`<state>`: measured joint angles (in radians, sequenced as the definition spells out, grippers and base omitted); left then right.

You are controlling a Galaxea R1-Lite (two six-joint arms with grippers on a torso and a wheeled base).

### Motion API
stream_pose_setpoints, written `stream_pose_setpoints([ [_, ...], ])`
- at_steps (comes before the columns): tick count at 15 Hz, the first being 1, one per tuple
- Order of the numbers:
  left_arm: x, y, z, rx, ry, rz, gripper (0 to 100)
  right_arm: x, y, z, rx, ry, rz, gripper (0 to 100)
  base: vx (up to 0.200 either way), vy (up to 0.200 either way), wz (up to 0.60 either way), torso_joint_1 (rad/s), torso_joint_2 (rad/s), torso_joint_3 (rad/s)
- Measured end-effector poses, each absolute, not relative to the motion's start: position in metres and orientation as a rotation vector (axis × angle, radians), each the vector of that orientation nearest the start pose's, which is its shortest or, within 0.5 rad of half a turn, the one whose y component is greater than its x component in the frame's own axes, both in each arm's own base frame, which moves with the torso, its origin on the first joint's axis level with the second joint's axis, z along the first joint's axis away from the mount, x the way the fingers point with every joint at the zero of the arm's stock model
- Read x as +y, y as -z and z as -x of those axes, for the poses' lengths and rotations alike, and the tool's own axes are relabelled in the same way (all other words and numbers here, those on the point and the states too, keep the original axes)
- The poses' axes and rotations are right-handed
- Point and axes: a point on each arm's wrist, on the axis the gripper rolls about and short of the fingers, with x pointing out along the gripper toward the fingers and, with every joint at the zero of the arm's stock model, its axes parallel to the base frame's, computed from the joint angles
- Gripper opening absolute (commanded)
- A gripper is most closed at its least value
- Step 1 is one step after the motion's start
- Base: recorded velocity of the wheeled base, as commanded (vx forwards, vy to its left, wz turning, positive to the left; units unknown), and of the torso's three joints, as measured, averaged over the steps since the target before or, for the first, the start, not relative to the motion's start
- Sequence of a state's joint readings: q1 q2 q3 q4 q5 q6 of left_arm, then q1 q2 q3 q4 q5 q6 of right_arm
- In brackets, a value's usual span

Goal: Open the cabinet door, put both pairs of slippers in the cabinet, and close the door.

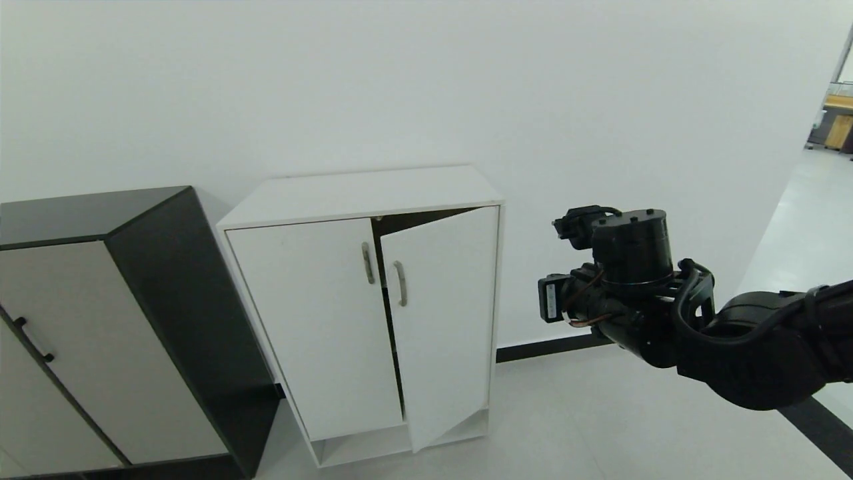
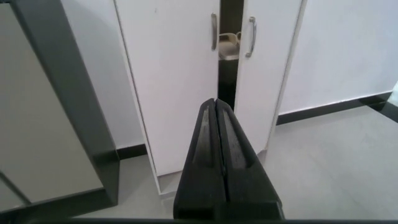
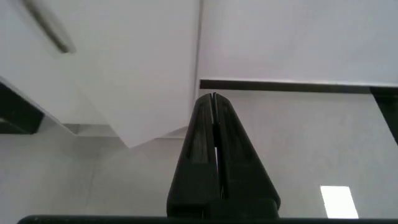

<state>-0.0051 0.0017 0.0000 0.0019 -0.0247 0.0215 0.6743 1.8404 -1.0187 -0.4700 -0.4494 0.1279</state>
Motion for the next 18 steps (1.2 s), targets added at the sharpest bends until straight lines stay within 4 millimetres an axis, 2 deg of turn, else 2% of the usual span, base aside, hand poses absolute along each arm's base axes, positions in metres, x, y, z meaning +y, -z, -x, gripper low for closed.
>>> stream_pose_setpoints([
  [2,0.000,-0.075,0.023,0.003,0.029,-0.021,0,0.213,-0.176,-0.276,0.319,-0.214,0.067,0,0.000,0.000,0.60,0.007,0.01,0.005],
  [7,0.000,-0.075,0.023,0.003,0.030,-0.021,0,0.212,-0.166,-0.273,0.305,-0.224,0.057,0,0.000,0.000,0.00,0.000,0.00,0.000],
  [10,0.000,-0.075,0.023,0.003,0.030,-0.019,0,0.210,-0.146,-0.269,0.307,-0.224,0.072,0,0.000,0.000,0.00,0.000,0.00,0.000],
  [12,0.000,-0.075,0.023,0.003,0.030,-0.018,0,0.210,-0.138,-0.264,0.244,-0.251,0.032,0,0.000,0.000,0.00,0.000,0.00,0.000],
  [15,0.000,-0.075,0.023,0.003,0.030,-0.019,0,0.211,-0.121,-0.259,0.177,-0.293,0.005,0,0.200,0.000,0.00,-0.004,0.00,0.004],
  [18,-0.001,-0.075,0.023,0.004,0.033,-0.020,0,0.214,-0.103,-0.257,0.205,-0.312,0.038,0,0.200,0.000,0.00,0.004,0.00,0.004],
])
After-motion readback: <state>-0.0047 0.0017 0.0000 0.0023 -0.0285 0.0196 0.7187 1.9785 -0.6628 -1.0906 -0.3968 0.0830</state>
